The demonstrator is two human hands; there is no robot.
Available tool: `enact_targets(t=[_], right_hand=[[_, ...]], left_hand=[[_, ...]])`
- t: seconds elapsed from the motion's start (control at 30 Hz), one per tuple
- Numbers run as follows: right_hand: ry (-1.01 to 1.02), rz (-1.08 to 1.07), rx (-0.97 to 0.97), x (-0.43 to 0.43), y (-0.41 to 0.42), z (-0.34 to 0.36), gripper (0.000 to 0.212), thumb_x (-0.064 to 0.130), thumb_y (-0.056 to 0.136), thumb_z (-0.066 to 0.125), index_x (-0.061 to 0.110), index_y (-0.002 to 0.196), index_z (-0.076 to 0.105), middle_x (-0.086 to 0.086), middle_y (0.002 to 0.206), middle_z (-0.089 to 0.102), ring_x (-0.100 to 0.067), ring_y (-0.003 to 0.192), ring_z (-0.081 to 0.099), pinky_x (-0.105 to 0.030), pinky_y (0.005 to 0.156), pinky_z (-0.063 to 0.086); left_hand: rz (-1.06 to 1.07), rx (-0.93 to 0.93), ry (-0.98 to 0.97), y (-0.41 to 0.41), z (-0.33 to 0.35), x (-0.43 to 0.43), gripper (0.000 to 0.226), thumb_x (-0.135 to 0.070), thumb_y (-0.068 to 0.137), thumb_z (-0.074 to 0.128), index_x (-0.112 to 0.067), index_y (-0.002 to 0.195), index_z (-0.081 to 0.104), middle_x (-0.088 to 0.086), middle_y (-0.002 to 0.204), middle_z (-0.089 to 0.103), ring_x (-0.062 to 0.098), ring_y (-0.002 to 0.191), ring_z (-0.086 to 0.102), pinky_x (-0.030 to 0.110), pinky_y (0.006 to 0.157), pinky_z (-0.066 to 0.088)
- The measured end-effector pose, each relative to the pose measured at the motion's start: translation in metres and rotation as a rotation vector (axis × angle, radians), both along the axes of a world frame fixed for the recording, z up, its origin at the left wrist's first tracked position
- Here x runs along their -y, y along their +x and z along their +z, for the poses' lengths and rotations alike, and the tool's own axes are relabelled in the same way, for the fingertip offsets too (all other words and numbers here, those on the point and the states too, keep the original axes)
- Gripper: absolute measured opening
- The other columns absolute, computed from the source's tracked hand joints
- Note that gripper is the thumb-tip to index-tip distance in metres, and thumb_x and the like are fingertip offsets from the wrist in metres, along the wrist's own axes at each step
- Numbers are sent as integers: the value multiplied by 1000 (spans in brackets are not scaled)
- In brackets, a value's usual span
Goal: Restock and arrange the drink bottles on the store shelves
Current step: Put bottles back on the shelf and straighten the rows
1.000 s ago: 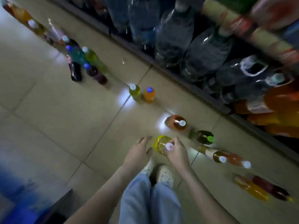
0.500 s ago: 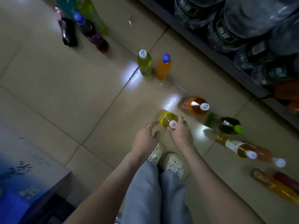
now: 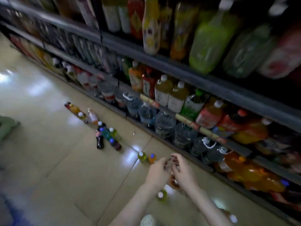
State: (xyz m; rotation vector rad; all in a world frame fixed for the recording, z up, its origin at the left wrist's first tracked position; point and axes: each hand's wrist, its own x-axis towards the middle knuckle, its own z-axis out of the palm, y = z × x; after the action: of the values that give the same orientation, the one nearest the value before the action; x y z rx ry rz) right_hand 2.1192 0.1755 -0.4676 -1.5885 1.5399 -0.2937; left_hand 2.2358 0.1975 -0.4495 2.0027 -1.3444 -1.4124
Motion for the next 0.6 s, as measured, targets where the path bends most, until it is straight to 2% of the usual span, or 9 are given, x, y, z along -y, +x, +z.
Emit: enact_targets(t=[0.1,0.2,0.3,0.43,0.47,0.53,0.6], right_hand=[[-136,-16,49,28,-5,77,32,11,98,46,20,128,51,1,120,58,-18,111,57,-29,90,45],[-246,-73,79,64,-9,135,35,15,98,49,23,132,46,5,120,57,-15,112,56,-30,91,47],[-322,-135,122,100,-7,175,42,18,97,52,23,137,39,6,115,53,-10,103,55,-28,86,48],[-387,-207,169,148,9,201,49,17,97,53,21,141,32,4,125,49,-7,103,52,-16,72,46],[-397,-229,165,160,16,203,51,18,97,53,22,142,30,5,128,48,-6,105,52,-14,73,45],[-421,-276,142,182,27,205,55,22,96,54,24,145,27,5,136,45,-4,110,50,-16,82,42],[-444,-301,114,200,38,207,58,24,97,53,25,147,23,6,145,38,-5,119,47,-16,90,38]], left_hand=[[-16,42,-160,-10,78,31,38,-16,93,47,-24,129,55,-1,120,65,17,111,59,22,88,43],[-30,38,-322,-8,131,64,35,-18,96,48,-26,130,52,-7,119,62,10,111,57,15,84,42],[-22,37,-427,3,160,96,40,-22,98,49,-25,138,44,-6,128,57,9,115,55,16,88,43],[17,120,-631,30,179,155,53,-26,97,49,-31,147,29,-4,138,46,9,106,55,17,76,43],[20,133,-674,38,183,174,57,-26,98,48,-33,148,24,-3,141,42,12,104,56,17,73,43],[-8,192,-755,52,190,215,65,-24,98,48,-38,150,11,0,145,34,16,97,58,18,64,43],[-71,252,-829,62,194,255,75,-21,98,49,-39,150,-1,6,149,27,23,107,54,18,66,42]])
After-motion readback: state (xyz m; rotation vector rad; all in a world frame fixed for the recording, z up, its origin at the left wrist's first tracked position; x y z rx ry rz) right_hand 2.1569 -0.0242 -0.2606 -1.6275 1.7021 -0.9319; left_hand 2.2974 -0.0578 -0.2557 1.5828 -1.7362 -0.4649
